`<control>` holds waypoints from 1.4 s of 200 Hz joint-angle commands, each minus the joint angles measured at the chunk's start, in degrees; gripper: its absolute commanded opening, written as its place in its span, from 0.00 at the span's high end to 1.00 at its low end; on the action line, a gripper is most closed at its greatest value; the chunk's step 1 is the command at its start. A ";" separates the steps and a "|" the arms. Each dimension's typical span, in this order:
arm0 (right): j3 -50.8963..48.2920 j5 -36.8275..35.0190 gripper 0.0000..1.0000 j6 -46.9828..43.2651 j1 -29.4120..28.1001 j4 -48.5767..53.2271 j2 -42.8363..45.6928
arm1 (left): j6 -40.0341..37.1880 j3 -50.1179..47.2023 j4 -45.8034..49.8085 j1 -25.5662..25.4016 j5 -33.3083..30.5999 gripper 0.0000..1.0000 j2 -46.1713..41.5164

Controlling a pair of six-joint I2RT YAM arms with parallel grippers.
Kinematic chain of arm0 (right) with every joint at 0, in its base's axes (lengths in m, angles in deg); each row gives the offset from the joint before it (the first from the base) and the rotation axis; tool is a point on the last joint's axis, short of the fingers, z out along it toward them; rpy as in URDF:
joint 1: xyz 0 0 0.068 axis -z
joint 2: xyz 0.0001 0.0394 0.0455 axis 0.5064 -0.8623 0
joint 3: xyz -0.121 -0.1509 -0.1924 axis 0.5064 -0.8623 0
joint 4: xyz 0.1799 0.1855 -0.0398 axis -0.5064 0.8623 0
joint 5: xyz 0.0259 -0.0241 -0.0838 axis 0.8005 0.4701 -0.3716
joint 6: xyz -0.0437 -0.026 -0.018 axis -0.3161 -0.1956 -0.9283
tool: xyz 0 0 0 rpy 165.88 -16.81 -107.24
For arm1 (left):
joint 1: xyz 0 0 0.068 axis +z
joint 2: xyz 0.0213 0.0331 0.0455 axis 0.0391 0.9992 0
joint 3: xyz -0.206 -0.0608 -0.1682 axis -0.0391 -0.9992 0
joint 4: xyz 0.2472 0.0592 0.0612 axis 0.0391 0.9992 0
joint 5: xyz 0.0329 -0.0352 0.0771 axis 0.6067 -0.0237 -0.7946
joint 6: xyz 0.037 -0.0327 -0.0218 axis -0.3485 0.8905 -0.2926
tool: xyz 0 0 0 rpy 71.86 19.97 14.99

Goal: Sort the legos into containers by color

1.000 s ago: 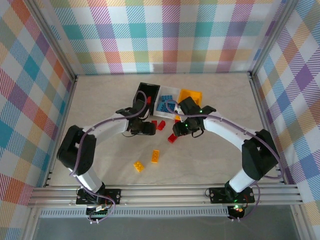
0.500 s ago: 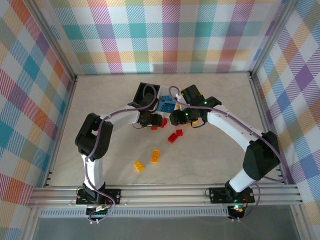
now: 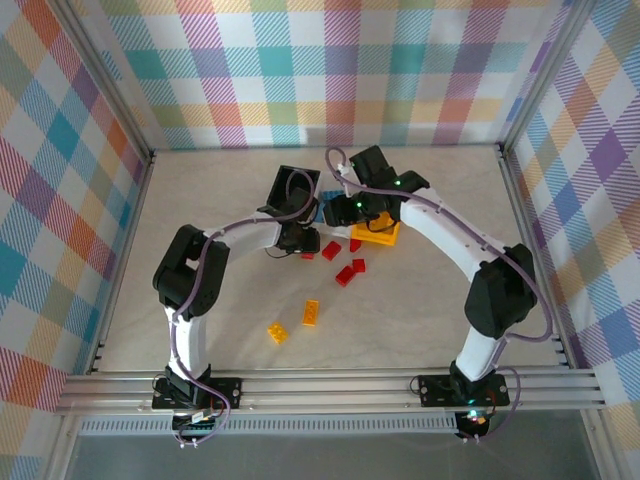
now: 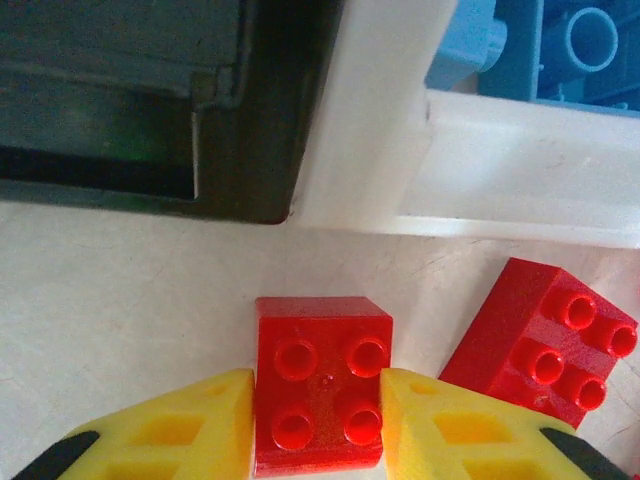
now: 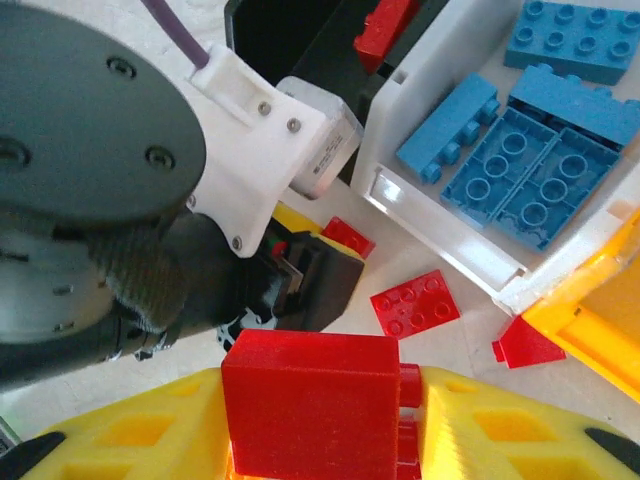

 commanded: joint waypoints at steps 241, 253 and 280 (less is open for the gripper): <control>53.18 11.38 0.37 8.80 3.71 -0.23 -43.67 | 2.07 -19.06 1.59 3.96 -1.16 0.44 -13.07; 50.37 11.56 0.37 8.35 3.73 -0.97 -40.91 | 1.96 -18.95 1.61 3.91 -1.32 0.47 -12.64; 36.76 10.68 0.37 6.60 3.13 -5.11 -29.68 | 1.65 -18.20 1.01 3.91 -1.52 0.57 -10.55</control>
